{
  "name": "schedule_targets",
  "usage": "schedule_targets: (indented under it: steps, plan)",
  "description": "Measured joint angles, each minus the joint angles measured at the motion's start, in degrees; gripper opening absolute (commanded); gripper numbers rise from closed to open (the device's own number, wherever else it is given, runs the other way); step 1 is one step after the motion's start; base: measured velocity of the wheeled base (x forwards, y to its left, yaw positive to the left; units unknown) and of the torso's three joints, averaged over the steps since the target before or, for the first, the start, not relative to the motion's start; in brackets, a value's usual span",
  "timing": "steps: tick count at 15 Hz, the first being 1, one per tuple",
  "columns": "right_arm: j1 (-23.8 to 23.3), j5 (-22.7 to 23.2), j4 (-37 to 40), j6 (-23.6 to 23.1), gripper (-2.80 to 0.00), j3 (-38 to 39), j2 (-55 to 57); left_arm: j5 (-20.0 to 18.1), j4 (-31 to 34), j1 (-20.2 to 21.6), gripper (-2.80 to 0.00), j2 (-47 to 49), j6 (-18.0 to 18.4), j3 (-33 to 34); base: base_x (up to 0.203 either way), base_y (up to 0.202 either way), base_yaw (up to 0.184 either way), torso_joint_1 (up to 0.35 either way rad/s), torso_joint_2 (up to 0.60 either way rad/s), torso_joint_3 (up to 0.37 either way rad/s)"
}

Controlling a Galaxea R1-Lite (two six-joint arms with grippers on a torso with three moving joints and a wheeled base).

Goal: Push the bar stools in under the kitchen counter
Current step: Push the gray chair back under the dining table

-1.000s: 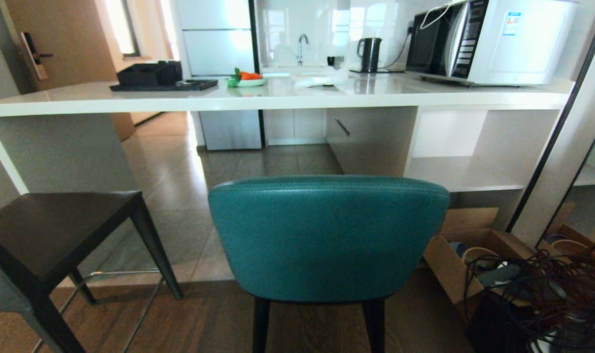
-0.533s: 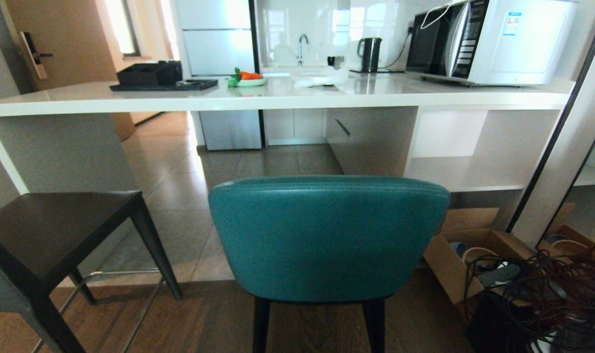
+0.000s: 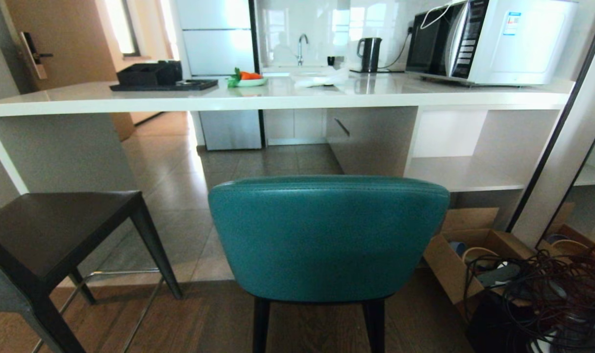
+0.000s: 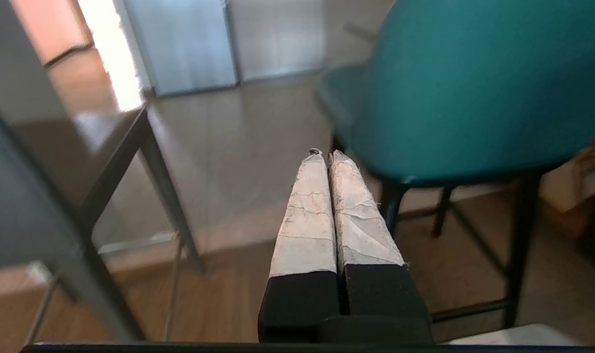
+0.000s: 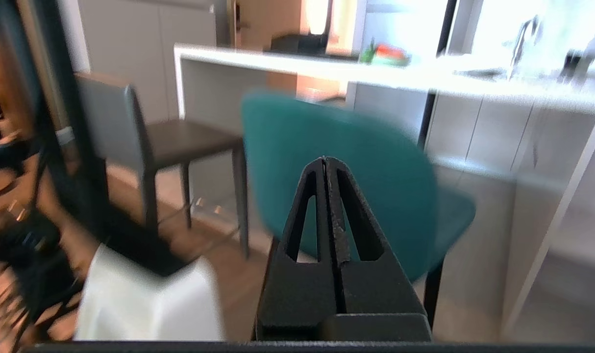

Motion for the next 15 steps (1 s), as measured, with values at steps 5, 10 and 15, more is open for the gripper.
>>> schedule_targets:
  steps: [5,10,15]
  plan:
    - [0.47,-6.53,11.31,-4.60,-2.80,3.59,-5.85,5.01,-7.21,0.07,-2.80,-1.06,2.05,10.70,0.000,0.000,0.000,0.000,0.00,0.000]
    - [0.50,-17.72,-1.85,-10.71,-2.80,18.71,-6.45,7.59,-16.51,0.12,-2.80,-1.10,1.20,18.51,0.000,0.000,0.000,0.000,0.00,0.000]
    - [0.50,-27.95,-19.72,-15.70,-2.80,37.78,-6.46,9.73,-12.12,0.09,-2.80,-1.10,-0.33,18.95,0.000,0.000,0.000,0.000,0.00,0.000]
